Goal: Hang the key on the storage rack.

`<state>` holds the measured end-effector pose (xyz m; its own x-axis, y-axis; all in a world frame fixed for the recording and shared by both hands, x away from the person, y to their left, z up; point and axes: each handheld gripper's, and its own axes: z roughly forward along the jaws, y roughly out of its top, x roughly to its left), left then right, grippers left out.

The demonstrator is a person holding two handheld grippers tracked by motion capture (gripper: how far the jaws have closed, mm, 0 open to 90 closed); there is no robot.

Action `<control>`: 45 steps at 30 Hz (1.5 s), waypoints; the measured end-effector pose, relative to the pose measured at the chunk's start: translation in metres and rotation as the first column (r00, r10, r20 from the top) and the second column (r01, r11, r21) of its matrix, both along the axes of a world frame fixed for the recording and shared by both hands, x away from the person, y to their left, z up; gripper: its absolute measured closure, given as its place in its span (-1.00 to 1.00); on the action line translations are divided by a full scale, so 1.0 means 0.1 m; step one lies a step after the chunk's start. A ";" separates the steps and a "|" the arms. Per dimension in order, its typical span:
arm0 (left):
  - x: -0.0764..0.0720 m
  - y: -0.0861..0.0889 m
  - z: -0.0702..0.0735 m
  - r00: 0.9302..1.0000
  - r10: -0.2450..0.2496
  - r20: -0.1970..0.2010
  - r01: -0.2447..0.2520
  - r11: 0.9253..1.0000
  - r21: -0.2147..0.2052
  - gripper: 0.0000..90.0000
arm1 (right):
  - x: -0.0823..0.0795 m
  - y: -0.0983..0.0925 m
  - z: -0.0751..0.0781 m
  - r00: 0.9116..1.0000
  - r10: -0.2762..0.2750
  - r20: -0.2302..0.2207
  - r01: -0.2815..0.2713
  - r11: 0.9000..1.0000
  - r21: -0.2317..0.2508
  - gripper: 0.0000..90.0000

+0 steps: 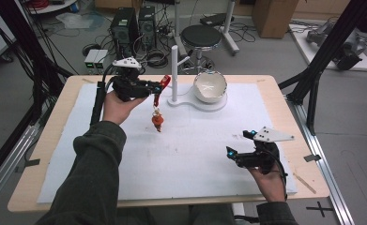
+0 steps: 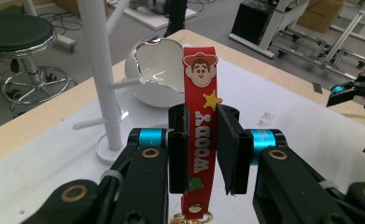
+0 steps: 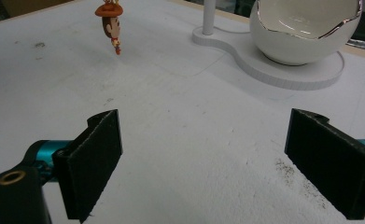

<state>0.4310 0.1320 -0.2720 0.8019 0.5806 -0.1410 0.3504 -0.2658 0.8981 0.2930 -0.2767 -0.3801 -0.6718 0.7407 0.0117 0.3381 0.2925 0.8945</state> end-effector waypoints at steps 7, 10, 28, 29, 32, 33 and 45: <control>0.15 -0.10 -0.02 1.000 -0.011 -0.016 0.011 1.000 -0.014 0.67 | 0.01 -0.01 0.00 1.000 0.001 0.000 -0.001 1.000 -0.003 -0.78; 0.22 -0.14 -0.06 0.999 -0.012 -0.031 0.012 1.000 0.000 0.66 | 0.01 -0.01 0.00 1.000 0.000 -0.002 0.000 1.000 -0.006 -0.78; 0.64 -0.33 -0.33 0.989 -0.009 -0.149 0.005 1.000 -0.021 0.66 | 0.03 -0.04 0.00 1.000 -0.007 0.000 0.007 1.000 -0.006 -0.78; 0.66 -0.33 -0.35 0.988 -0.004 -0.155 0.000 1.000 -0.025 0.66 | 0.03 -0.04 0.00 1.000 -0.009 0.000 0.009 1.000 -0.002 -0.78; 0.70 -0.33 -0.40 0.985 0.002 -0.174 -0.009 0.999 -0.037 0.66 | 0.03 -0.06 -0.01 1.000 -0.014 -0.004 0.014 1.000 -0.002 -0.77; 0.72 -0.33 -0.42 0.983 0.004 -0.184 -0.011 0.999 -0.039 0.66 | 0.03 -0.07 -0.01 1.000 -0.015 0.000 0.015 1.000 -0.004 -0.78; 0.80 -0.25 -0.61 0.968 0.027 -0.250 -0.056 0.992 -0.110 0.66 | 0.01 -0.11 0.01 1.000 -0.027 0.000 0.027 1.000 0.000 -0.77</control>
